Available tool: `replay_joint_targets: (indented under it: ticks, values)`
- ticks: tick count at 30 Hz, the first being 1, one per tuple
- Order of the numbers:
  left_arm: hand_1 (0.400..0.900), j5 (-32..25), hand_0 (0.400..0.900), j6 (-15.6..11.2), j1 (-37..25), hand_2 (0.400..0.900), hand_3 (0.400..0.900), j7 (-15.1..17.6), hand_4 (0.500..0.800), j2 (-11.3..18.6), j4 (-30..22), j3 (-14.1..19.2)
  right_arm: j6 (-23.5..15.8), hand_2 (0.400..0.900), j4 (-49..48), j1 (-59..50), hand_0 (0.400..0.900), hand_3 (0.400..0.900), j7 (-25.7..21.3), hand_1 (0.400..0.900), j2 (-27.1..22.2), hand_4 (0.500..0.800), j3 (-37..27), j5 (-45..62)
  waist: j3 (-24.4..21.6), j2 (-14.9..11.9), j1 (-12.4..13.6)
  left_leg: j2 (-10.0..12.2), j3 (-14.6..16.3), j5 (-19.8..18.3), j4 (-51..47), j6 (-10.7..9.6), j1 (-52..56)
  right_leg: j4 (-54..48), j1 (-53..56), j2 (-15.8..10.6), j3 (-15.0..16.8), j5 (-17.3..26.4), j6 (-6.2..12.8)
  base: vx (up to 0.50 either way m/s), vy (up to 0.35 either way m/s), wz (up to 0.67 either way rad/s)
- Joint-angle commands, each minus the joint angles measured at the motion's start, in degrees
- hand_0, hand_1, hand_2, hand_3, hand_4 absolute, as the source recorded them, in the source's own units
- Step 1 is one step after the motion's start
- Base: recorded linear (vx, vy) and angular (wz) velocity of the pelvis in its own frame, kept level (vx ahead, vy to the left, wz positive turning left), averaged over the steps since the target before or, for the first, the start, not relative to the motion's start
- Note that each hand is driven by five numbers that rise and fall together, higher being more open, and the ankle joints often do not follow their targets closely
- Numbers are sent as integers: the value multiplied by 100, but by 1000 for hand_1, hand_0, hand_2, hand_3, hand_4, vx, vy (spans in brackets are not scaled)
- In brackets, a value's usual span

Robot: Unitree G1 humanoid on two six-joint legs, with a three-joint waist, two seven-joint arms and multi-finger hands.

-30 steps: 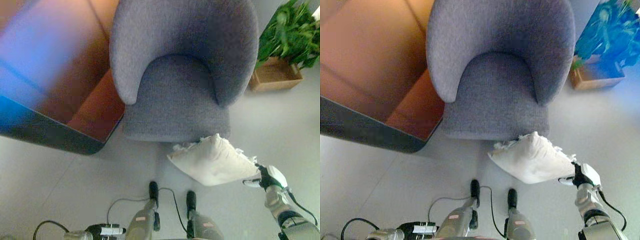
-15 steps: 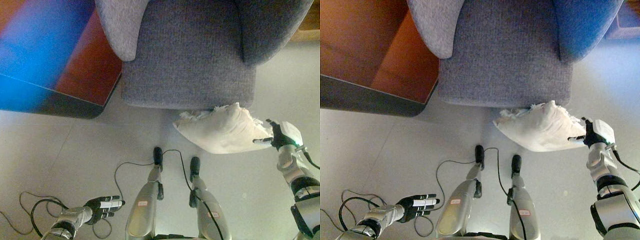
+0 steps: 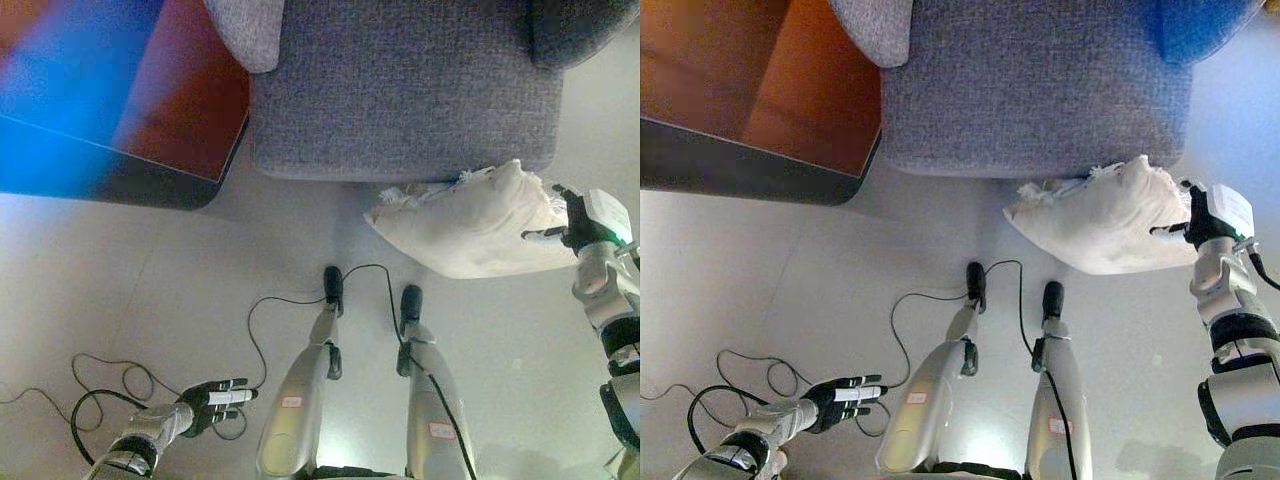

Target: Pick up the pillow and put it on the sofa.

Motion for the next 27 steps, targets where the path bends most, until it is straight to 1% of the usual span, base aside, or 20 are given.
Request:
replay_joint_targets:
  ticks: [1,9,13,16,21,25,27]
  values:
    - [900,-168,900,54,391,900,900,76,800,30,212,-292,12,900,-378,-600,900,900,-41,900,-868,800,319,249,124,-35,-32,-3,-52,-556,37,-367,232,-1218,254,-34,-200,817,161,-19,74,-2]
    - [900,-314,900,19,436,900,900,112,800,-78,128,-396,70,900,-441,-1253,900,900,269,900,-936,800,689,275,125,125,5,-45,-78,-496,44,-372,61,-1185,60,-41,-108,826,155,-7,42,1]
    - [900,-340,900,43,464,900,900,130,800,-128,76,-415,143,900,-565,-1458,900,900,305,900,-948,800,806,304,125,168,26,-52,-98,-473,54,-373,-34,-1119,-53,-38,-93,809,154,0,0,0]
    - [900,-382,900,9,491,900,900,134,800,-147,88,-420,96,900,-588,-1570,900,900,298,900,-964,800,870,291,125,185,39,-49,-97,-463,55,-373,-85,-1102,-112,-41,-96,806,154,0,0,0]
    - [900,-444,900,-28,521,900,900,150,800,-185,112,-393,187,900,-679,-1904,900,900,327,900,-935,800,1049,218,125,237,96,-44,-86,-436,76,-387,-238,-1032,-274,-65,-130,788,169,0,0,0]
    - [900,-443,900,-61,552,900,900,159,800,-235,131,-388,319,900,-772,-2211,900,900,523,900,-961,800,1215,399,125,301,119,-23,-53,-413,101,-413,-379,-979,-430,-86,-121,776,175,0,0,0]
    - [900,-452,900,-79,557,900,900,181,800,-242,104,-393,298,900,-808,-2266,900,900,840,900,-955,800,1237,715,125,322,119,-15,-45,-412,114,-419,-422,-946,-489,-84,-106,764,170,0,0,0]
